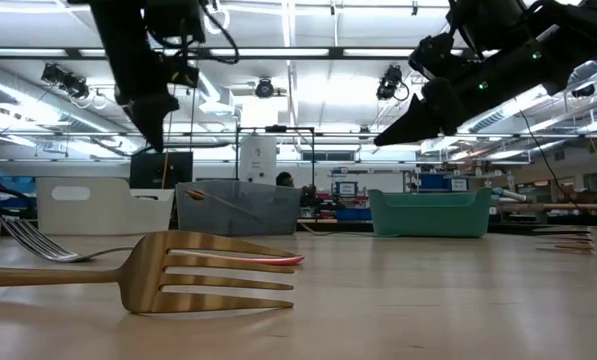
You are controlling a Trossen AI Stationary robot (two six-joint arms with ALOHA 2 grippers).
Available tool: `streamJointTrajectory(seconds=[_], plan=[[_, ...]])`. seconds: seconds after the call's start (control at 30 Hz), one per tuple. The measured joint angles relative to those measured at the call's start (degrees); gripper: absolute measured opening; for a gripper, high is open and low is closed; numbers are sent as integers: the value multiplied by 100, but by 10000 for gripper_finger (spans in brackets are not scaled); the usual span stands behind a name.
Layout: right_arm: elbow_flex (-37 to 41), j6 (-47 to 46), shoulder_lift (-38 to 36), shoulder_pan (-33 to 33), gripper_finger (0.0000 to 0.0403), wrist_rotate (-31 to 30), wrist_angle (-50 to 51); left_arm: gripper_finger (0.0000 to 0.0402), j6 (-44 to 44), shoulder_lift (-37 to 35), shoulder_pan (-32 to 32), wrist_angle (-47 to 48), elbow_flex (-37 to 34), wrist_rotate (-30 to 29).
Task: Sort silverware by color (type)
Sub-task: Put the bottom blue fork into the white bin
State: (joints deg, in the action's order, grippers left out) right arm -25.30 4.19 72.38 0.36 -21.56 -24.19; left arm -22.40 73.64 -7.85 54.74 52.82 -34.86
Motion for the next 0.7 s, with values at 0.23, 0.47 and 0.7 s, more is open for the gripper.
streamJointTrajectory(seconds=[0.23,0.47,0.7], plan=[[0,6,0,0,93,5,-20,25,255,-69,-772,-539,-402,37],[0,-97,0,0,93,61,168,25,530,-69,-1598,-1087,-653,286],[0,-103,0,134,93,40,202,25,665,-69,-2094,-1289,-1032,470]])
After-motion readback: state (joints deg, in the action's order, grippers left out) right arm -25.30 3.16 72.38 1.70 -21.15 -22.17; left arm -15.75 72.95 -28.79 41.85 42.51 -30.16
